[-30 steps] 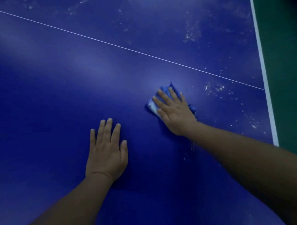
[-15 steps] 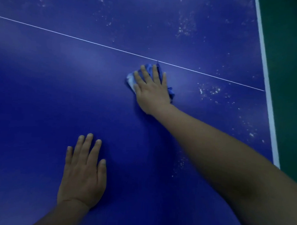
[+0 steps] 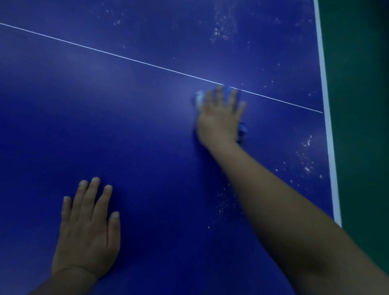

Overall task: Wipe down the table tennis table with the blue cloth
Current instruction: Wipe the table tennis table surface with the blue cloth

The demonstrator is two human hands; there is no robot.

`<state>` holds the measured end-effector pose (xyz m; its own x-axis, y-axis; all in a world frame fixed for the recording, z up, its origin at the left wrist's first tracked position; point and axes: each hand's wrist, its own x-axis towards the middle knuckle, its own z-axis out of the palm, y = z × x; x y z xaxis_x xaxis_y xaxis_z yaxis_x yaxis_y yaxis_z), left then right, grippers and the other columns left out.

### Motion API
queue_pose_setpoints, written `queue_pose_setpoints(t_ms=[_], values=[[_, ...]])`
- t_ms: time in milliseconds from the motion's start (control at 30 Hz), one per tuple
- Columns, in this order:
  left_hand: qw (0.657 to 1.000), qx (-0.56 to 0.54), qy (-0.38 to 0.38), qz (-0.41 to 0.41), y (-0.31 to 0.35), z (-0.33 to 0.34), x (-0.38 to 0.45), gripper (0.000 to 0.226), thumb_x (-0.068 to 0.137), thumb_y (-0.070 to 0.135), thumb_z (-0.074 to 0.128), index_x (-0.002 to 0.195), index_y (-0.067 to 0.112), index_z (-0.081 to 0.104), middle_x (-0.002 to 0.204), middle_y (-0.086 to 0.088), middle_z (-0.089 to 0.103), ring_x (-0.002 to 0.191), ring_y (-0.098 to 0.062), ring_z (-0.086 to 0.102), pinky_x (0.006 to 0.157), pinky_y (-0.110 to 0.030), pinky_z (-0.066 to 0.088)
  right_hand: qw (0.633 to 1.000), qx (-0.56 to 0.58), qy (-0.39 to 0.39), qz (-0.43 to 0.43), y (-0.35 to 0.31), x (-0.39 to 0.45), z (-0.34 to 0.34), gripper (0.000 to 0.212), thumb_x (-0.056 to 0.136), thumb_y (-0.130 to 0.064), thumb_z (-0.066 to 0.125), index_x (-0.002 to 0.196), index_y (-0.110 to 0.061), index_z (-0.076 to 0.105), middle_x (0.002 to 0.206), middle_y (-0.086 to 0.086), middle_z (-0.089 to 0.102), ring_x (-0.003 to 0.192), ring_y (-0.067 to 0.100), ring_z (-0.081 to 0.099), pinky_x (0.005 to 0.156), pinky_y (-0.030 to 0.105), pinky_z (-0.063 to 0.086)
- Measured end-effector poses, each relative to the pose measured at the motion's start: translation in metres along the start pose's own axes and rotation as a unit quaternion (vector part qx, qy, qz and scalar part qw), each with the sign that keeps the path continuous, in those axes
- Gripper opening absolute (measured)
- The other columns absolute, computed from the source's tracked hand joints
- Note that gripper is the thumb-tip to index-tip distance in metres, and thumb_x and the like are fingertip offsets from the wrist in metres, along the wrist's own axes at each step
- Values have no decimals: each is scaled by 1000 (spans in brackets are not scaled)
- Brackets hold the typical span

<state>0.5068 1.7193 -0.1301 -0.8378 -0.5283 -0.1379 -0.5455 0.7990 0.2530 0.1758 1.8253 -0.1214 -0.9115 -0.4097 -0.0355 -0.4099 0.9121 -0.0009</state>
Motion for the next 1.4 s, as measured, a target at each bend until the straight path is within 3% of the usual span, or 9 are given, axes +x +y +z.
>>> queue_pose_setpoints(t_ms=[100, 300, 367, 567, 833, 1100, 1167, 1300, 1400], values=[[1000, 3, -5, -1, 1, -1, 1, 64, 97, 41, 27, 148, 4, 42, 164, -12, 24, 154, -25, 9, 124, -35, -10, 989, -7, -48, -138, 13, -5, -2, 53, 106, -34, 25, 158, -25, 21, 168, 2, 11, 153, 40, 0, 118, 65, 4], [1000, -2, 5, -3, 3, -2, 1, 64, 99, 40, 26, 147, 3, 44, 163, -13, 26, 154, -27, 12, 124, -36, -9, 927, 15, -42, 373, 217, 18, -12, 64, 96, -24, 32, 158, -20, 16, 167, 10, 7, 149, 49, 2, 115, 70, 6], [1000, -2, 3, -4, 2, -1, 2, 63, 99, 41, 25, 147, 4, 43, 163, -12, 25, 154, -26, 11, 124, -37, -9, 904, 47, -55, 421, 218, 15, -17, 64, 100, -27, 31, 160, -20, 10, 168, 6, 0, 151, 46, -6, 118, 66, 0], [1000, -2, 11, -2, 4, -2, 0, 64, 100, 42, 24, 149, 6, 41, 164, -11, 24, 155, -25, 9, 125, -39, -8, 998, -9, -48, -47, 97, 1, 2, 53, 107, -37, 21, 159, -27, 18, 168, -1, 8, 153, 36, -1, 120, 58, -1], [1000, -3, 19, -3, 3, -1, -1, 64, 100, 41, 23, 151, 7, 38, 165, -10, 21, 155, -23, 7, 125, -38, -9, 993, 0, -41, -108, 104, -1, -7, 57, 104, -42, 20, 158, -25, 27, 167, 6, 15, 151, 44, 7, 119, 65, 9], [1000, -7, 25, 1, 4, -1, -1, 62, 100, 40, 24, 150, 5, 40, 164, -12, 24, 154, -26, 11, 125, -38, -8, 721, -39, -113, -682, 121, -181, -10, 52, 102, -46, 44, 152, -35, 34, 164, -6, 24, 153, 35, 10, 121, 57, 7], [1000, -12, 27, -1, 4, -1, 1, 63, 100, 40, 24, 150, 5, 40, 164, -11, 24, 154, -26, 10, 125, -39, -8, 773, -82, -48, -627, 118, -115, -3, 50, 101, -42, 44, 148, -28, 38, 159, 1, 30, 148, 41, 20, 116, 61, 16], [999, -15, 29, -4, 2, 0, 0, 63, 100, 41, 24, 151, 7, 39, 165, -10, 22, 155, -24, 8, 126, -43, -4, 981, -33, -26, -192, 116, 8, -13, 54, 104, -43, 23, 154, -24, 34, 164, 9, 23, 148, 46, 18, 113, 67, 20], [999, -13, 29, -3, 3, 0, 0, 64, 100, 41, 23, 152, 7, 38, 165, -10, 22, 155, -24, 8, 126, -43, -3, 995, 3, -11, -103, 88, -6, -9, 53, 105, -38, 23, 156, -24, 31, 167, 6, 17, 151, 45, 10, 117, 66, 12]])
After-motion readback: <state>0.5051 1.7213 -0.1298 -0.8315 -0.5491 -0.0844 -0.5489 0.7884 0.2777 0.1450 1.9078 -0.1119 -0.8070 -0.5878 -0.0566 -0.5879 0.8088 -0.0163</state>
